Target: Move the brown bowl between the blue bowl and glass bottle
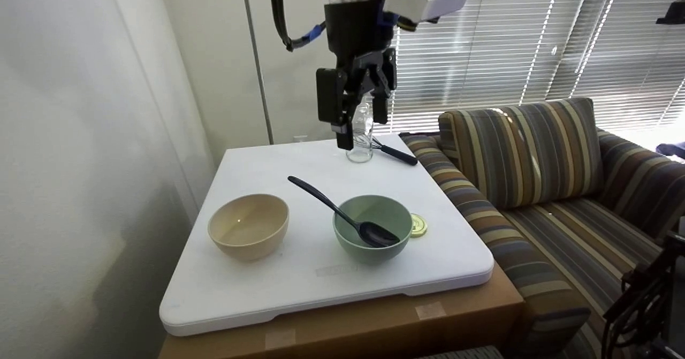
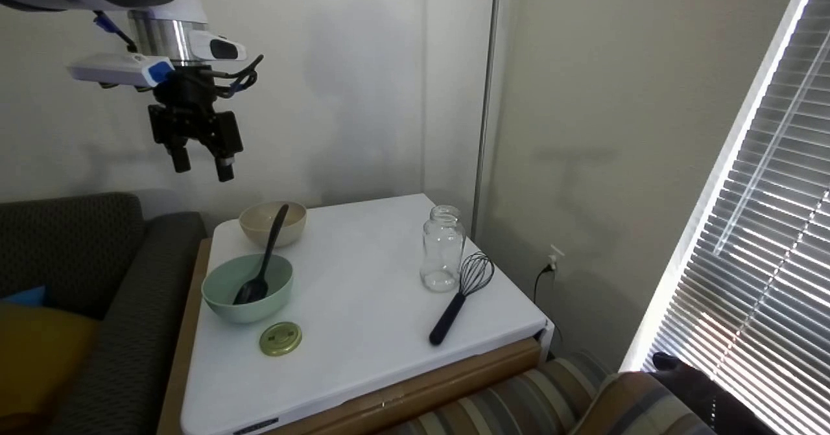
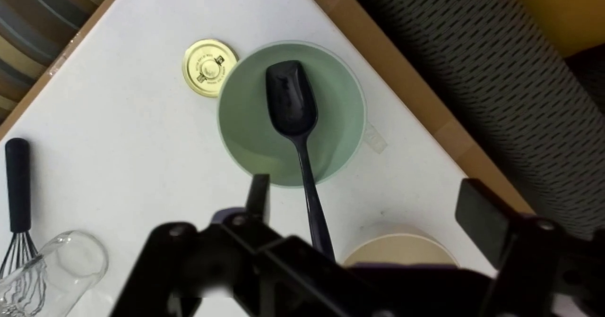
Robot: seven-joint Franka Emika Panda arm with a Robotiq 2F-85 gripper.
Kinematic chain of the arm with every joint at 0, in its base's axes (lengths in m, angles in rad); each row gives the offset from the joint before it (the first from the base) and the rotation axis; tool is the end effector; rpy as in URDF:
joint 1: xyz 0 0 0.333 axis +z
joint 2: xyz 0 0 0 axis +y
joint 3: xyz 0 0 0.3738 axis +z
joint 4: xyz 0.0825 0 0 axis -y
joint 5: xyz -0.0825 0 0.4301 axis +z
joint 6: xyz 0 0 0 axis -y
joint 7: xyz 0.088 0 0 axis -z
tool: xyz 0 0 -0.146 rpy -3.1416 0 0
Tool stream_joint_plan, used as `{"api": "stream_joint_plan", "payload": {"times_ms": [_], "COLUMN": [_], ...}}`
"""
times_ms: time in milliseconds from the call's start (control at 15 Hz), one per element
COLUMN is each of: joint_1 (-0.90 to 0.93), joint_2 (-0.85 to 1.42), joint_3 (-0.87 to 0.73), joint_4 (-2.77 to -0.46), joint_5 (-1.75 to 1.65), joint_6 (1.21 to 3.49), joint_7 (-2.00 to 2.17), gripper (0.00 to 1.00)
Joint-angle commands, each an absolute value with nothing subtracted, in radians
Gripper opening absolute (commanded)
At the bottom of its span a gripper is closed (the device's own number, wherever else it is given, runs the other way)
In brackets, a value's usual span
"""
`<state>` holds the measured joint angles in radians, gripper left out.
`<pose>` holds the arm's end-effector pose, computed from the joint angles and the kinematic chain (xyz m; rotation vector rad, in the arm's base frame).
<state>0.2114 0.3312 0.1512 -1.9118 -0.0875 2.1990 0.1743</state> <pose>0.6292 0.2280 0.3089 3.0896 0.3632 -0.0503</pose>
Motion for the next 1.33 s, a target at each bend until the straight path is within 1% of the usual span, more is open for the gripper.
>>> {"api": "stream_joint_plan", "payload": {"times_ms": [0,200,733,1000,1200,1267], "joint_1": [0.194,0.196,0.299,0.367,0.383,0.381], "joint_2": [0.359,0.458,0.836,1.004,1.121,1.163], "joint_3": [0.153,0.169,0.180,0.147,0.142,0.150], "joint_4": [-1.903,-1.788,-1.335,-1.124,-0.965,-0.902], "joint_5": [-0.047,-0.044,-0.154,-0.242,-0.233,-0.222], "joint_6": [2.261,2.225,2.032,2.063,2.087,2.061], "joint_7": [0.109,-0.011,-0.235,-0.230,-0.223,-0.228], "gripper": [1.00,1.00,1.00,1.00,1.00,1.00]}}
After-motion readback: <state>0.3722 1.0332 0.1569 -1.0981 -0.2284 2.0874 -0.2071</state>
